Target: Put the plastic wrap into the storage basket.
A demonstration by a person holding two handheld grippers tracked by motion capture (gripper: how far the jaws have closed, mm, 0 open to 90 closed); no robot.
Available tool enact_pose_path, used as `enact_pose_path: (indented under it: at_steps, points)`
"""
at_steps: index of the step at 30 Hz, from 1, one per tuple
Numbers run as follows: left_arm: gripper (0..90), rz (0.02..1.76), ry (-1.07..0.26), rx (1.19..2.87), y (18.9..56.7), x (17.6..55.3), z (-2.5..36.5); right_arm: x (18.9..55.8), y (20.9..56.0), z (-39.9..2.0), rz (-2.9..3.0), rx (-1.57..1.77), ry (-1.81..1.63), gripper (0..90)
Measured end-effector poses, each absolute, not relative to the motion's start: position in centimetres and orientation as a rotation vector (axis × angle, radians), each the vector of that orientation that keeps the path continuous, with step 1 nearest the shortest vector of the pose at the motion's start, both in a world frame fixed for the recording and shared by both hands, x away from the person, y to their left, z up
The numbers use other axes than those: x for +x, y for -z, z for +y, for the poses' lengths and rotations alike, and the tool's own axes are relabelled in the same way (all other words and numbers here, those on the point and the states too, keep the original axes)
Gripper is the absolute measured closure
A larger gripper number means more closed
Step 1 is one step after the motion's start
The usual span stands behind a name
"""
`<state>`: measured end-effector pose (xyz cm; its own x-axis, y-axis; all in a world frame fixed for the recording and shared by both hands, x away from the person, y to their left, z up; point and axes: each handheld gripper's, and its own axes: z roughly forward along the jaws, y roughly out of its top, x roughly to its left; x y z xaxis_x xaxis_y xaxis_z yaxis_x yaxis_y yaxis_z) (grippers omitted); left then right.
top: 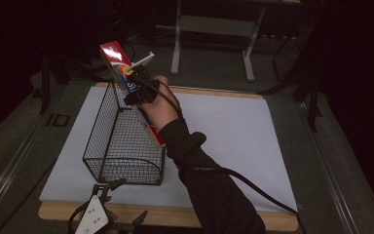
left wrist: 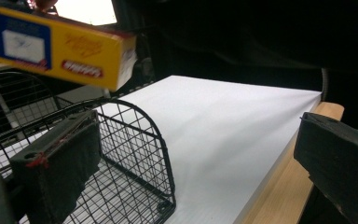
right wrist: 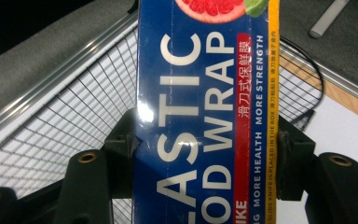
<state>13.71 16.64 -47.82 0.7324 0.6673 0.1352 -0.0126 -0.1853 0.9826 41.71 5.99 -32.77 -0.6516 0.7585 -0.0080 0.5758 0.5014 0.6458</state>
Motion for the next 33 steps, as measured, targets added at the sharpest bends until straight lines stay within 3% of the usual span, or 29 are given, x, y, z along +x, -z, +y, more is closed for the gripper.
enact_pose_path:
  at_steps: [13,33]
  points:
    - [1.5,0.514,-0.657,1.676,47.9,13.6,16.6,40.1,36.1,9.3,2.399,1.109,-0.995,39.3]
    - [1.5,0.498,-0.663,1.671,47.8,13.5,16.5,40.6,40.5,8.9,2.341,1.211,-0.962,39.2]
